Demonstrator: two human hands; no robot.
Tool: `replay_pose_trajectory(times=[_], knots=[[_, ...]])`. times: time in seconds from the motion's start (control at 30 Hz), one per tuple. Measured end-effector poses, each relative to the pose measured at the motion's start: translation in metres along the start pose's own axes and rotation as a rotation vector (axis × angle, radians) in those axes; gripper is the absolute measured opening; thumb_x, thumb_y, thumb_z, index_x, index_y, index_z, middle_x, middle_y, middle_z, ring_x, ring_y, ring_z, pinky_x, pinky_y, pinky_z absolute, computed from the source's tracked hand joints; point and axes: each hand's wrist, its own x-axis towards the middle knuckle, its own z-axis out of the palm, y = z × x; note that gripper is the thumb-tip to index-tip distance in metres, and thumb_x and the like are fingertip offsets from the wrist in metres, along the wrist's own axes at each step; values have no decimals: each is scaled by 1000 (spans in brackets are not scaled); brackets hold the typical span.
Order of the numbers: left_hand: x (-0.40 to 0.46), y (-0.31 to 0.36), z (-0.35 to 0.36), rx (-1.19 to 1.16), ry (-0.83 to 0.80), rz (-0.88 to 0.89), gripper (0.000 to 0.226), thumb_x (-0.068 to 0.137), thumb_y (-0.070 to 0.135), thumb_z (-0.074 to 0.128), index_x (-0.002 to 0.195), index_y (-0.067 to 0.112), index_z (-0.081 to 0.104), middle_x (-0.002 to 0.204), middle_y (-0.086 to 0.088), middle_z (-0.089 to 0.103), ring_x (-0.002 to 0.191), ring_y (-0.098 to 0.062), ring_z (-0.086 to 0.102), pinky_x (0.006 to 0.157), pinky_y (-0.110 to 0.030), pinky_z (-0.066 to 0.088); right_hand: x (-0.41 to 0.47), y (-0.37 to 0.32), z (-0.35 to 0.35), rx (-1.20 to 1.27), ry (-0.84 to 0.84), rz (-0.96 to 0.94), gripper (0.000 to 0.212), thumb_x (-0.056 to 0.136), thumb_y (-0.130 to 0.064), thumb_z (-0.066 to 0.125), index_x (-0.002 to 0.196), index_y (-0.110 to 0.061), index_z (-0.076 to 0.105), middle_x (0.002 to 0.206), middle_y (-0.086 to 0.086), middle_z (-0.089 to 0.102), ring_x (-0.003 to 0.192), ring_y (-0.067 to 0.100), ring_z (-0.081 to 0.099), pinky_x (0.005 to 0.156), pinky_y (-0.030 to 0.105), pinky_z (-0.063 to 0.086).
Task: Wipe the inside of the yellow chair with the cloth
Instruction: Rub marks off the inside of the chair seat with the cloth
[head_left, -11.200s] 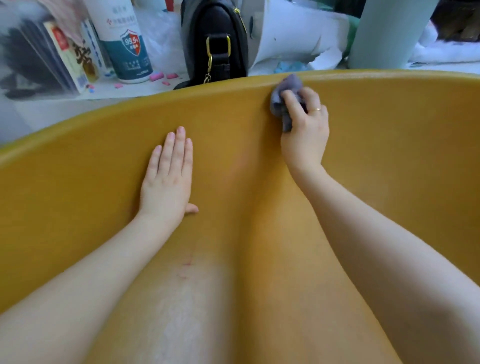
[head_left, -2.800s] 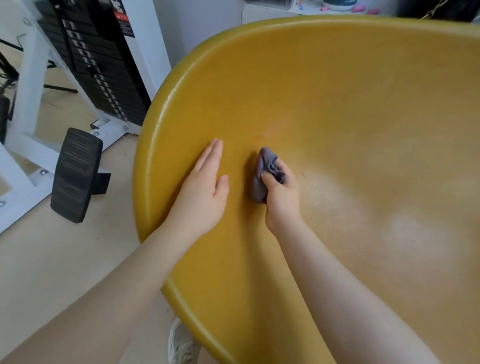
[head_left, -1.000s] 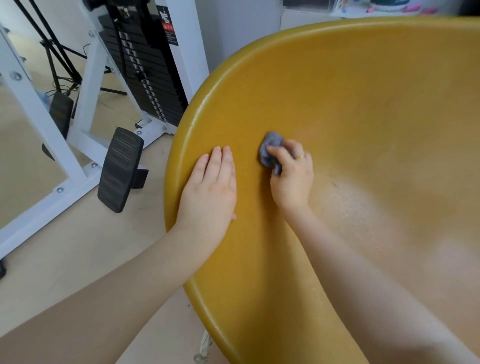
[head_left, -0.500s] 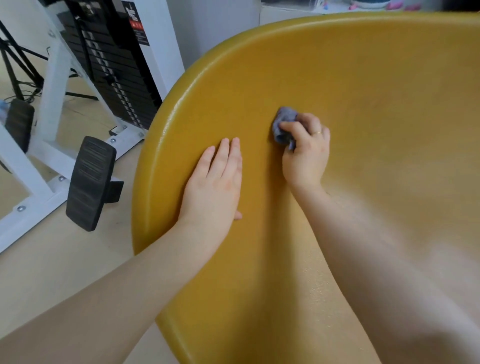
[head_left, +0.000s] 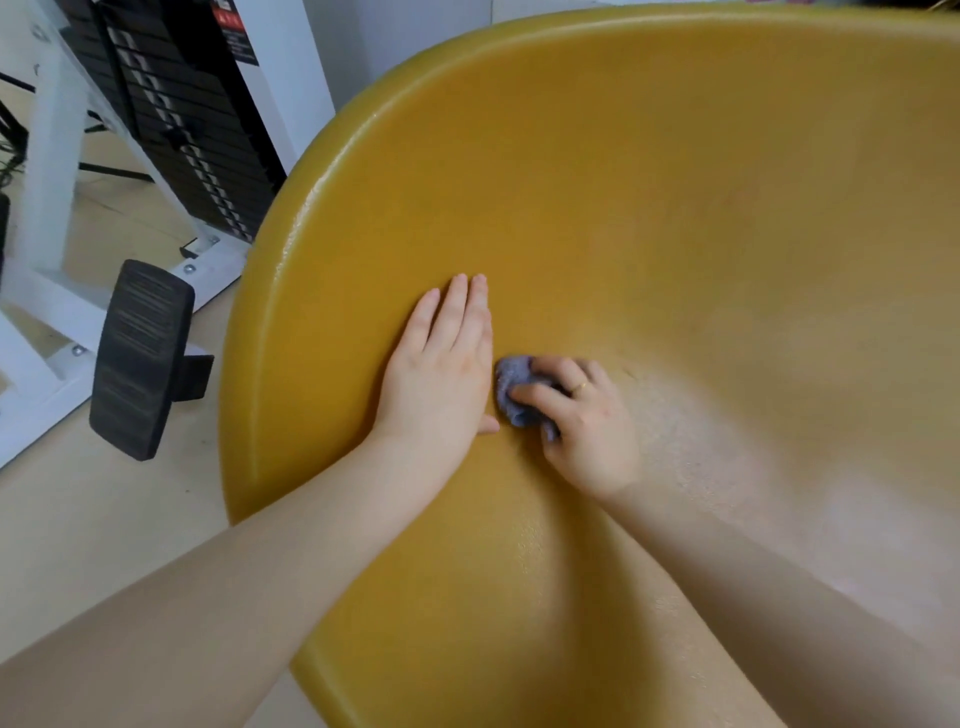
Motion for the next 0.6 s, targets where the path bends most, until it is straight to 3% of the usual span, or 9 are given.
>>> replay_pose_trajectory(times=[0.1, 0.17, 0.33, 0.47, 0.6], knots=[[2, 0, 4, -1, 6, 10, 108, 81, 58, 53, 145, -3, -10, 154, -17, -15, 143, -30, -9, 115, -39, -8, 37, 21, -9, -56, 38, -7, 37, 69, -8, 38, 84, -15, 71, 100, 8, 67, 78, 35, 58, 63, 41, 49], [0, -1, 7, 10, 9, 9, 108, 82, 59, 51, 145, -2, -11, 154, -17, -16, 143, -30, -9, 115, -39, -8, 60, 34, -14, -106, 113, 39, 39, 70, -6, 38, 87, -16, 71, 101, 8, 67, 75, 35, 58, 62, 37, 49], [-3, 3, 10, 45, 63, -6, 108, 79, 65, 50, 148, 1, -2, 156, -15, -8, 144, -27, -1, 116, -40, -1, 65, 18, 1, -75, 302, 329, 39, 75, -12, 41, 99, -15, 72, 106, 12, 65, 73, 34, 57, 63, 24, 42], [-1, 5, 7, -3, -26, -10, 117, 73, 71, 51, 147, 1, -7, 155, -17, -15, 144, -30, -8, 115, -41, -6, 0, -5, 7, 1, 70, 195, 42, 74, -15, 43, 107, -14, 69, 109, 16, 63, 78, 32, 56, 69, 29, 37], [0, 6, 8, 9, -27, 4, 120, 71, 73, 52, 147, 2, -10, 154, -18, -18, 143, -32, -11, 115, -40, -7, -48, -2, -5, -15, -113, 26, 32, 79, -22, 51, 111, -27, 58, 110, 6, 62, 86, 25, 49, 51, 32, 52]])
